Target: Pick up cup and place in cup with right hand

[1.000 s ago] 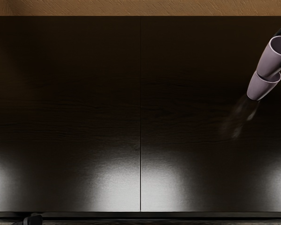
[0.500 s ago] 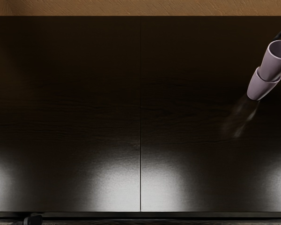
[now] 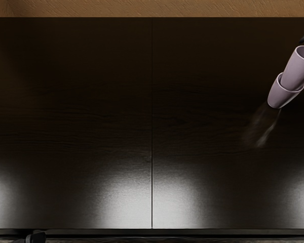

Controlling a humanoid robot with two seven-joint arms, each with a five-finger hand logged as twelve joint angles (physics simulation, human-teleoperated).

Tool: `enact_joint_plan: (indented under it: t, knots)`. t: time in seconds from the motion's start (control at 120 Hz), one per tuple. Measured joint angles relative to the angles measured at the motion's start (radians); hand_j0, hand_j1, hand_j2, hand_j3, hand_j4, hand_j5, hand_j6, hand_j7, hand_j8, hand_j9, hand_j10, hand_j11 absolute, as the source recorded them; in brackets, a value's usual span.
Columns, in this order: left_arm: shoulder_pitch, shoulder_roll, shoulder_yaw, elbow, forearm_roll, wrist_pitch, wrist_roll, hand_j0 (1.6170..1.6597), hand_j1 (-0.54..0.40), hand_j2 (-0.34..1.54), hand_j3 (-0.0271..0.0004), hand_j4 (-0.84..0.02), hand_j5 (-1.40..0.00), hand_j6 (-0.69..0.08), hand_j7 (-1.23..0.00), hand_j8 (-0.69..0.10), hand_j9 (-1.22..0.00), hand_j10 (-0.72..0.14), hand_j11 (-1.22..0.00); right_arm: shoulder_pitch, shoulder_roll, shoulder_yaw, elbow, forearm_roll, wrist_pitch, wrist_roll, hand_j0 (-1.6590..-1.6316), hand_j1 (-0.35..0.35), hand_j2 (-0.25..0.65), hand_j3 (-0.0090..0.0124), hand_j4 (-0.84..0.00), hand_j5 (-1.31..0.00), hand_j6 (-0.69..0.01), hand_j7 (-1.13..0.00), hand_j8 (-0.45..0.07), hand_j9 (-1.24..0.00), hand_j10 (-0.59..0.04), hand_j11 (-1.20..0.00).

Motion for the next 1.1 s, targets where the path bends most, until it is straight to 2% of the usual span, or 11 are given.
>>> enact_joint_plan:
  t: [0.2, 0.208, 0.375, 0.583, 0.683, 0.792, 0.858, 0.933, 1.1]
  knots:
    - [0.000, 0.000, -0.003, 0.000, 0.003, -0.001, 0.001, 1.6577, 0.350, 0.00, -0.0006, -0.018, -0.01, -0.029, -0.01, -0.038, 0.00, -0.036, 0.00, 0.002, 0.020, 0.002, -0.034, 0.000, 0.017, 0.000, -1.6580, 0.069, -0.037, 0.0000, -0.359, -0.47, -0.360, -0.46, -0.364, -0.47, -0.360, -0.47]
    - [-0.001, -0.001, 0.009, 0.001, -0.020, -0.004, -0.001, 1.6578, 0.340, -0.01, -0.0005, 0.004, 0.00, -0.002, 0.00, -0.007, 0.00, -0.003, 0.00, 0.002, 0.021, 0.002, -0.036, 0.000, 0.019, 0.000, -1.6580, 0.069, -0.038, 0.0000, -0.359, -0.47, -0.360, -0.47, -0.366, -0.47, -0.360, -0.47]
    - [0.001, 0.000, -0.003, 0.004, 0.009, -0.007, -0.001, 1.6580, 0.343, -0.01, -0.0004, 0.009, 0.00, -0.001, 0.00, -0.011, 0.00, -0.011, 0.00, 0.006, 0.046, 0.005, -0.074, 0.000, 0.041, 0.000, -1.6581, 0.074, -0.012, 0.0000, -0.363, -0.47, -0.364, -0.47, -0.371, -0.47, -0.364, -0.47]
    - [0.002, 0.000, -0.006, 0.005, 0.014, -0.009, -0.001, 1.6580, 0.343, -0.01, -0.0004, 0.015, 0.00, 0.002, 0.00, -0.010, 0.00, -0.014, 0.00, 0.006, 0.064, 0.006, -0.098, 0.000, 0.048, 0.000, -1.6581, 0.079, -0.050, 0.0000, -0.363, -0.47, -0.365, -0.47, -0.367, -0.47, -0.363, -0.47]
    - [0.002, 0.000, -0.007, 0.006, 0.015, -0.010, -0.001, 1.6581, 0.343, -0.01, -0.0003, 0.017, 0.00, 0.004, 0.00, -0.011, 0.00, -0.016, 0.00, 0.005, 0.069, 0.006, -0.103, 0.006, 0.059, 0.000, -1.6581, -0.074, -0.032, 0.0000, -0.236, -0.30, -0.238, -0.30, -0.239, -0.30, -0.236, -0.30]
    - [0.002, 0.000, -0.007, 0.006, 0.016, -0.010, -0.001, 1.6581, 0.342, -0.01, -0.0003, 0.019, 0.00, 0.005, 0.00, -0.011, 0.00, -0.017, 0.00, 0.002, 0.074, 0.007, -0.104, 0.012, 0.070, 0.000, -1.6581, -0.175, -0.021, 0.0000, -0.152, -0.19, -0.154, -0.19, -0.153, -0.19, -0.151, -0.19]
    - [0.002, 0.000, -0.007, 0.006, 0.017, -0.011, -0.001, 1.6581, 0.343, -0.01, -0.0004, 0.019, 0.00, 0.004, 0.00, -0.012, 0.00, -0.019, 0.00, 0.001, 0.083, 0.007, -0.105, 0.015, 0.083, 0.000, -1.6581, -0.216, -0.017, 0.0000, -0.118, -0.15, -0.120, -0.15, -0.120, -0.15, -0.117, -0.15]
    - [0.016, 0.000, -0.014, 0.002, 0.008, 0.051, -0.009, 1.6581, 0.345, -0.01, -0.0003, 0.014, 0.00, 0.003, 0.00, -0.008, 0.00, -0.013, 0.00, 0.004, 0.091, 0.013, -0.103, 0.045, 0.113, 0.000, -1.6581, -0.248, -0.013, 0.0000, -0.091, -0.11, -0.093, -0.11, -0.092, -0.11, -0.089, -0.11]
    - [0.057, 0.000, -0.001, 0.012, 0.009, 0.120, -0.008, 1.6581, 0.347, 0.00, -0.0001, 0.006, 0.00, 0.001, 0.00, -0.004, 0.00, -0.006, 0.00, 0.011, 0.098, 0.053, -0.100, 0.146, 0.217, 0.000, -1.6581, -0.289, -0.008, 0.0000, -0.056, -0.07, -0.058, -0.07, -0.056, -0.07, -0.055, -0.07]
